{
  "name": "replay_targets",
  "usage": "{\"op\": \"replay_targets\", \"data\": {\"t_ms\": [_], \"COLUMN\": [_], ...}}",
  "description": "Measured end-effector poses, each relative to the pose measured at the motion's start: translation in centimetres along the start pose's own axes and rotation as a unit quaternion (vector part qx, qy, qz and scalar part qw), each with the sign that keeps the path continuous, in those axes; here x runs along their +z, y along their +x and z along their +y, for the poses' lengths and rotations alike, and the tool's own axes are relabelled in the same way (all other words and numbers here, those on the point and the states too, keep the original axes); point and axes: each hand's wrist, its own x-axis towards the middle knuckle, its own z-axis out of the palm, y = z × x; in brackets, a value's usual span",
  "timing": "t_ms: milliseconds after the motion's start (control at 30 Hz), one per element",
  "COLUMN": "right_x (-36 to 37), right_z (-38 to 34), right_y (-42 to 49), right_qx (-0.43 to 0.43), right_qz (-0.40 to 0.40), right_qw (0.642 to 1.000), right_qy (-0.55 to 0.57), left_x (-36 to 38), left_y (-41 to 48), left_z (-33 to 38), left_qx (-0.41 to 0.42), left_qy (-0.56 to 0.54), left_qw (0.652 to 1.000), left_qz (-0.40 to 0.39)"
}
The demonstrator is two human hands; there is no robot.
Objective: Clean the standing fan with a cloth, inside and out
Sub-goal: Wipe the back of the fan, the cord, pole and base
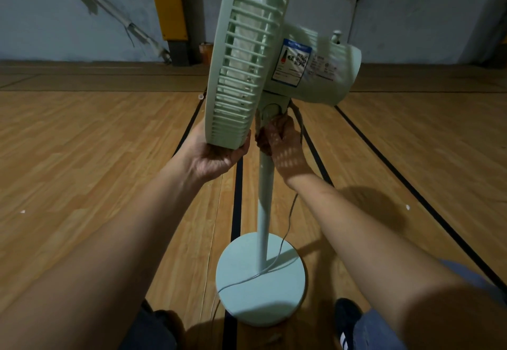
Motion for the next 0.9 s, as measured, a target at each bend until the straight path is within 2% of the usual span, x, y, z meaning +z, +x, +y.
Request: {"op": "replay_targets", "data": {"t_ms": [100,233,467,633,767,900], "right_x": [1.3,2.5,2.9,2.3,2.3,2.0], "right_z": [1.9,4.3,11.8,15.1,14.8,13.6], "right_y": [-0.3,-2.2,-5.9,-8.1,-7.7,-7.9], "right_qx": [-0.039,-0.081,0.046,0.091,0.182,0.185], "right_qz": [0.026,0.015,0.009,0.014,-0.021,-0.041], "right_qw": [0.999,0.994,0.996,0.995,0.982,0.977], "right_qy": [-0.016,0.075,0.082,-0.036,0.054,0.099], "left_x": [-0.4,-0.9,-1.2,-1.2,-1.1,-0.9], "left_y": [0.0,-0.1,0.1,0.3,0.3,-0.1], "left_z": [0.2,0.5,0.6,0.6,0.4,0.4], "left_qx": [0.002,-0.001,-0.026,-0.03,-0.028,-0.024], "left_qy": [-0.017,-0.016,-0.018,-0.006,-0.017,-0.006], "left_qw": [1.0,1.0,0.999,0.999,0.999,1.0], "left_qz": [0.005,0.016,0.007,0.007,0.017,0.011]}}
